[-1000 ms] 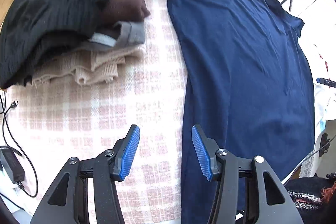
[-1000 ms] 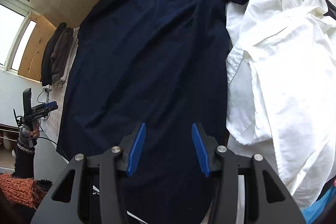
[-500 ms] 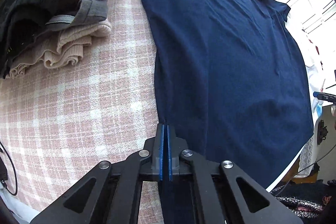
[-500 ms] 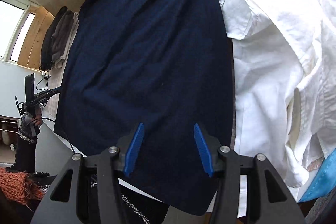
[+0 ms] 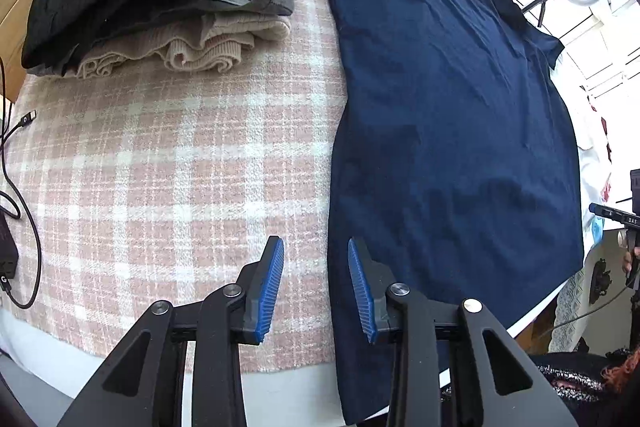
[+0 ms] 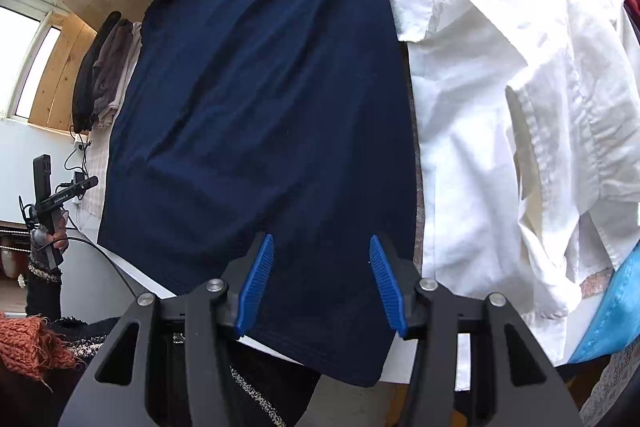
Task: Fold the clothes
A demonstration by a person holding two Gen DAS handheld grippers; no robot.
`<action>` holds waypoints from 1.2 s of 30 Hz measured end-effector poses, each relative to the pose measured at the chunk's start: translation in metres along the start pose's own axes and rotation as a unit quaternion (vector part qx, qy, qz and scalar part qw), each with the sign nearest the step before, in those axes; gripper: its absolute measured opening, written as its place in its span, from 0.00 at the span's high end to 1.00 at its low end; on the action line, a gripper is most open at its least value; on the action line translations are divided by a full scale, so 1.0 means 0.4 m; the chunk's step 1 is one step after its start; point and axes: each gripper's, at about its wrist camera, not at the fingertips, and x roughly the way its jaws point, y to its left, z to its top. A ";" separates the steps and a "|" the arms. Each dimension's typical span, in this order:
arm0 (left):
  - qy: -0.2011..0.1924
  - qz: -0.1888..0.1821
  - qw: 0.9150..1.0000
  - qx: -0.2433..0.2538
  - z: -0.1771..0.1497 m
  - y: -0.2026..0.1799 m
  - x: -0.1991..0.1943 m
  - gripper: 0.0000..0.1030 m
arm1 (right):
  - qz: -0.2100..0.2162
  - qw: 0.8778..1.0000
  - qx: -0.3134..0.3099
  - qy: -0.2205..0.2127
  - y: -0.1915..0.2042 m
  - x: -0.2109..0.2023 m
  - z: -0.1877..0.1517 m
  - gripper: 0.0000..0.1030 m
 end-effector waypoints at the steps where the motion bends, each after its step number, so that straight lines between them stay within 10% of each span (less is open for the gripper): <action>1: 0.013 -0.002 1.000 0.001 -0.022 -0.002 0.001 0.65 | 0.003 1.000 0.005 -0.001 -0.005 -0.005 -0.017 0.51; 13: 0.080 -0.041 0.996 -0.006 -0.111 -0.051 0.031 0.66 | 0.004 0.998 0.052 0.025 -0.070 0.067 -0.145 0.43; 16: 0.078 -0.034 0.996 0.013 -0.111 -0.066 0.027 0.97 | 0.019 0.998 0.053 0.022 -0.068 0.078 -0.133 0.43; 18: 0.073 -0.026 0.997 0.025 -0.110 -0.071 0.019 0.97 | 0.039 0.998 0.054 0.020 -0.064 0.081 -0.126 0.58; 20: 0.067 -0.027 0.997 0.026 -0.108 -0.068 -0.006 0.97 | 0.057 0.997 0.052 0.031 -0.053 0.083 -0.120 0.97; 36: 0.050 -0.020 0.998 0.021 -0.146 -0.021 -0.127 0.97 | 0.074 0.997 0.000 0.012 0.033 -0.034 -0.103 0.98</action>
